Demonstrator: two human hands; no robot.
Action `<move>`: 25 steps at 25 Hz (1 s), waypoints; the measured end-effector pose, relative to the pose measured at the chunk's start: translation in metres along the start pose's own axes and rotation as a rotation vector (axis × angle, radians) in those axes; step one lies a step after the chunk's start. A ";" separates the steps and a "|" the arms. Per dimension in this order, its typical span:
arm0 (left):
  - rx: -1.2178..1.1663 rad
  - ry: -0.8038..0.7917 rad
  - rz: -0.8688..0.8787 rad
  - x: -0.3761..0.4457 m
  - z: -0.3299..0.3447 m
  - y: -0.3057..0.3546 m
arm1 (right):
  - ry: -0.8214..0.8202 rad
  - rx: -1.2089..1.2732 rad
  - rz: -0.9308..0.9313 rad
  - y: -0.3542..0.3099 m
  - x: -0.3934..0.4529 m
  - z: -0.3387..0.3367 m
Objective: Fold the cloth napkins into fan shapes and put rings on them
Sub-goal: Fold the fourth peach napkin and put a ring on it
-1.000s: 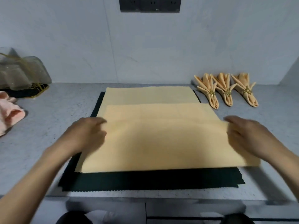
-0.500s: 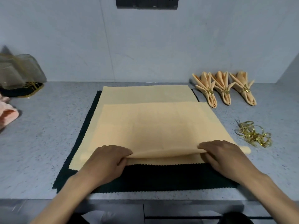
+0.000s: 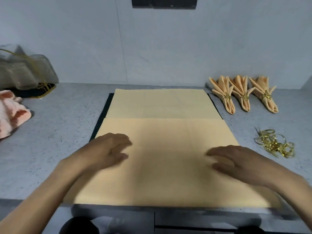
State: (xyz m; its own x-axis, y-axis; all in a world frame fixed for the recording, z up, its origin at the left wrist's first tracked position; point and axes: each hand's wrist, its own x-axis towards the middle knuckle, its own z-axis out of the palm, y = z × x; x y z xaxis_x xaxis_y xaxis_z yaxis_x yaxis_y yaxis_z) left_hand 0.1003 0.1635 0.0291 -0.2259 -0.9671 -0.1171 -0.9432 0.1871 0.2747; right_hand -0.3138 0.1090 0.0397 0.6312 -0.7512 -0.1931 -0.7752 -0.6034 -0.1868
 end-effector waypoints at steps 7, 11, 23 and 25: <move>-0.385 -0.246 -0.164 0.022 -0.016 -0.074 | -0.126 0.080 0.240 0.059 0.042 -0.010; -0.625 0.032 -0.315 0.038 -0.013 -0.095 | 0.112 0.376 0.291 0.089 0.064 -0.013; -0.732 0.567 -0.547 0.082 0.007 -0.097 | 0.627 0.600 0.556 0.107 0.117 0.008; -0.705 0.600 -0.577 0.085 0.010 -0.099 | 0.650 0.553 0.575 0.108 0.120 0.011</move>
State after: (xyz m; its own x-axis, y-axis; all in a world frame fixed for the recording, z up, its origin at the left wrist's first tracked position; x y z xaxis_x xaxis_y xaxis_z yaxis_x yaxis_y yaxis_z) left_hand 0.1724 0.0645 -0.0173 0.5421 -0.8398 0.0283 -0.4742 -0.2780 0.8354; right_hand -0.3215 -0.0434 -0.0140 -0.0947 -0.9864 0.1346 -0.7331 -0.0224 -0.6798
